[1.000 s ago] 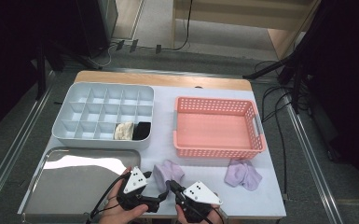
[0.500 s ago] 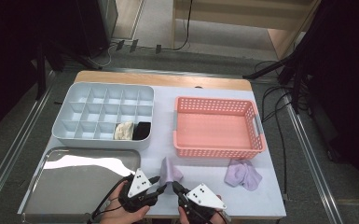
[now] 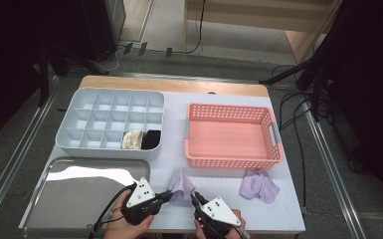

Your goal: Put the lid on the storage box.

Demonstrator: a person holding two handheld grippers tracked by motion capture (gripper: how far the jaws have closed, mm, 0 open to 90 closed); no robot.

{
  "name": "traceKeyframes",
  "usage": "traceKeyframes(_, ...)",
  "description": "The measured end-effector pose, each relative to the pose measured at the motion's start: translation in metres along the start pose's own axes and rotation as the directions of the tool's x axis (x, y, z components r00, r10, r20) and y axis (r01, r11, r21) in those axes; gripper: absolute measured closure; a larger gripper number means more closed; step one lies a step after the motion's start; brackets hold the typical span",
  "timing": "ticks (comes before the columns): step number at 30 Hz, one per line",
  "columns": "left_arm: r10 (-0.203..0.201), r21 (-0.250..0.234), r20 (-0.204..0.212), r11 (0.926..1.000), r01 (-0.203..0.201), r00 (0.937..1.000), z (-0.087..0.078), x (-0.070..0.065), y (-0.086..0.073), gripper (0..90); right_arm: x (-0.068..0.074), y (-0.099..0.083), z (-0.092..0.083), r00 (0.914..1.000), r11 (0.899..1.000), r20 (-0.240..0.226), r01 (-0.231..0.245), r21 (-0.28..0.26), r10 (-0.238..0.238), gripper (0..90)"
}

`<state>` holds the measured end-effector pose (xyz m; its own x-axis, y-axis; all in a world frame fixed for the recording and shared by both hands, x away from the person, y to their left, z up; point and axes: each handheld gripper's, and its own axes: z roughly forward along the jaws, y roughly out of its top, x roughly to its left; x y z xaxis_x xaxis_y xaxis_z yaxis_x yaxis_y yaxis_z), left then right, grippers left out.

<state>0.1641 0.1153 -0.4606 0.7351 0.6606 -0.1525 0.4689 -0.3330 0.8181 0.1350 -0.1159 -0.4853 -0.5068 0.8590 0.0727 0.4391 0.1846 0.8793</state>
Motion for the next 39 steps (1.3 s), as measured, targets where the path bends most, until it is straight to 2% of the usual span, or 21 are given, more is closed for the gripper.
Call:
traceKeyframes(2,-0.018,-0.005,0.002,0.9998,0.018,0.9998,-0.001,0.004,0.000,90.0,-0.005,-0.002,0.004,0.9997,1.000,0.021,-0.013,0.017,0.013,78.9)
traceKeyframes(5,-0.052,-0.011,0.006,0.9986,0.052,0.9986,-0.002,0.009,0.000,89.6,-0.012,-0.005,0.006,0.9987,0.999,0.016,-0.048,0.026,0.048,76.3)
traceKeyframes(8,-0.061,-0.016,0.004,0.9980,0.061,0.9981,-0.003,0.011,0.000,88.9,-0.008,-0.005,0.002,0.9954,0.997,-0.063,-0.073,-0.011,0.072,71.4)
traceKeyframes(10,-0.061,-0.015,0.003,0.9980,0.061,0.9981,-0.002,0.010,0.000,88.6,-0.001,-0.005,0.000,0.9932,0.998,-0.106,-0.051,-0.024,0.048,68.3)
traceKeyframes(12,-0.061,-0.015,0.003,0.9980,0.061,0.9981,-0.002,0.010,0.000,88.4,0.006,-0.007,0.003,0.9916,1.000,-0.128,-0.024,-0.012,0.022,63.4)
traceKeyframes(14,-0.063,-0.017,-0.001,0.9979,0.063,0.9980,-0.002,0.010,0.000,88.0,0.010,-0.010,0.009,0.9907,1.000,-0.136,-0.001,-0.010,0.000,56.1)
traceKeyframes(16,-0.063,-0.023,-0.007,0.9977,0.063,0.9980,-0.003,0.011,0.000,86.4,0.012,-0.012,0.016,0.9916,1.000,-0.128,0.021,0.006,-0.020,53.1)
traceKeyframes(19,-0.078,-0.036,-0.025,0.9964,0.077,0.9967,-0.004,0.013,0.000,82.1,0.014,-0.014,0.021,0.9939,0.999,-0.109,0.022,0.028,-0.019,56.8)
traceKeyframes(22,-0.084,-0.036,-0.032,0.9959,0.083,0.9960,-0.005,0.015,-0.001,80.1,0.015,-0.014,0.023,0.9961,0.999,-0.080,0.041,0.029,-0.039,72.6)
traceKeyframes(25,-0.088,-0.033,-0.036,0.9957,0.086,0.9955,-0.005,0.017,-0.003,80.6,0.013,-0.013,0.022,0.9973,0.998,-0.065,0.037,0.047,-0.034,85.0)
traceKeyframes(30,-0.109,-0.037,-0.059,0.9936,0.107,0.9923,-0.006,0.020,-0.004,80.9,0.012,-0.010,0.016,0.9976,1.000,-0.067,0.018,0.017,-0.017,87.0)
traceKeyframes(33,-0.107,-0.030,-0.060,0.9940,0.105,0.9925,-0.006,0.020,-0.004,84.0,0.009,-0.009,0.012,0.9978,1.000,-0.067,-0.004,-0.004,0.004,87.1)
traceKeyframes(36,-0.107,-0.035,-0.045,0.9938,0.105,0.9933,-0.007,0.020,-0.003,86.2,0.007,-0.007,0.009,0.9980,1.000,-0.062,-0.012,-0.022,0.010,87.0)
traceKeyframes(39,-0.113,-0.034,-0.022,0.9931,0.112,0.9934,-0.009,0.021,-0.003,84.1,0.006,-0.005,0.004,0.9985,1.000,-0.055,0.004,-0.029,-0.006,87.0)
